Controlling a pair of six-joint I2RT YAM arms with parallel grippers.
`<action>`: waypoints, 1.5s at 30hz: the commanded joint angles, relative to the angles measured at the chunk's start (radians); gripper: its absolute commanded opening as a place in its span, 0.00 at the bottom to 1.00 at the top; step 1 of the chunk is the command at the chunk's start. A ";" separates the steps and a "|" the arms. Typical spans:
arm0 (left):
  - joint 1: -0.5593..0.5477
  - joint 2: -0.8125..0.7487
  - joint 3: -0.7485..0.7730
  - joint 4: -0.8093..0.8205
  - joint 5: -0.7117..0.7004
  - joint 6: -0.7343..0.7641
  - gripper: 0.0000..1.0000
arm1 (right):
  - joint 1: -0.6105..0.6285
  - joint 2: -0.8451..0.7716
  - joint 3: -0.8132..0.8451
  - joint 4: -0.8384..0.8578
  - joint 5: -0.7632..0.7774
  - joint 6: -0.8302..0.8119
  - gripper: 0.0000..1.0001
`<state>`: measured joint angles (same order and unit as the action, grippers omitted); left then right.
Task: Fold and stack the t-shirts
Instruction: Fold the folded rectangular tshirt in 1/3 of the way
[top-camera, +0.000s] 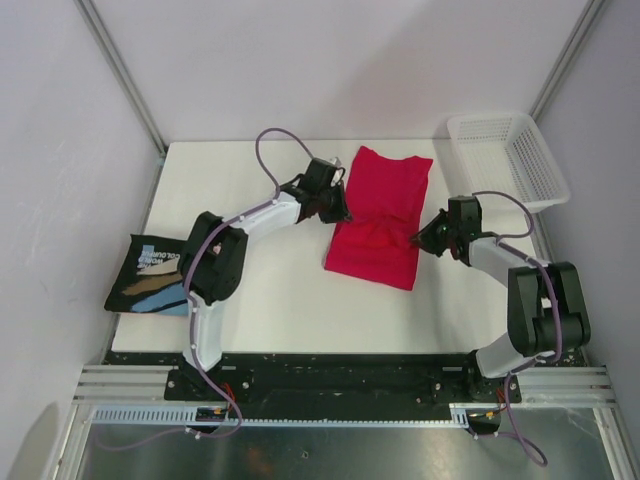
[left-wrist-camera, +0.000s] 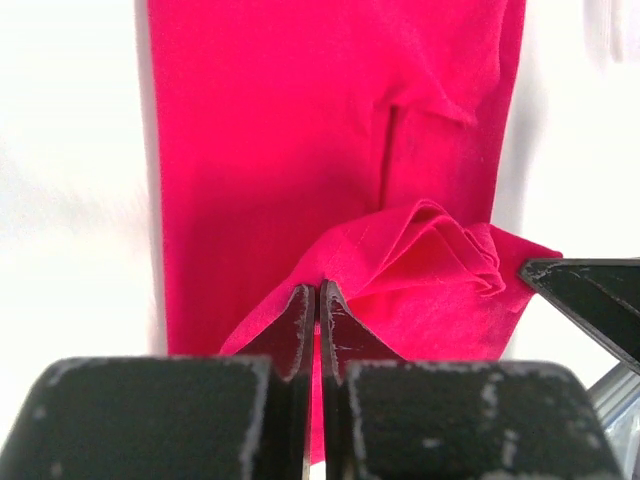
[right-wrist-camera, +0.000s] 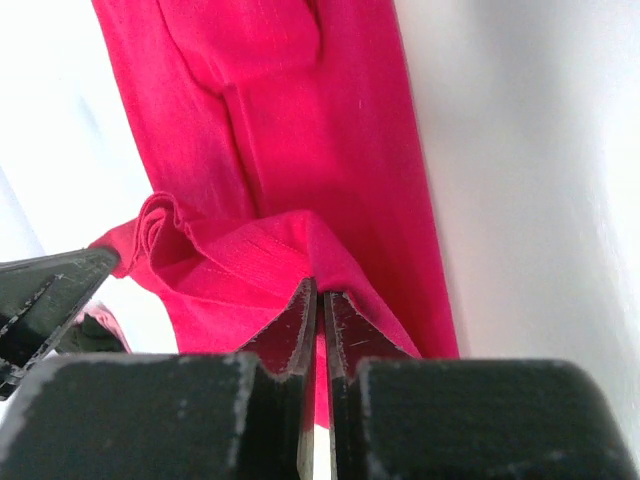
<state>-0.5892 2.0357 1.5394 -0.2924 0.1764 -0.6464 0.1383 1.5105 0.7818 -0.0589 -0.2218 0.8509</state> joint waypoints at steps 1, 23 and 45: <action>0.032 0.053 0.104 0.028 0.009 0.038 0.00 | -0.033 0.060 0.063 0.136 -0.045 -0.013 0.00; 0.127 0.194 0.273 0.027 0.096 0.083 0.58 | -0.116 0.212 0.205 0.156 -0.115 -0.042 0.36; 0.078 -0.076 -0.147 0.051 0.185 0.030 0.03 | 0.014 0.294 0.311 0.073 0.040 -0.195 0.24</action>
<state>-0.4938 2.0262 1.4731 -0.2668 0.3271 -0.5884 0.1616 1.7126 1.0172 -0.0246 -0.1955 0.7048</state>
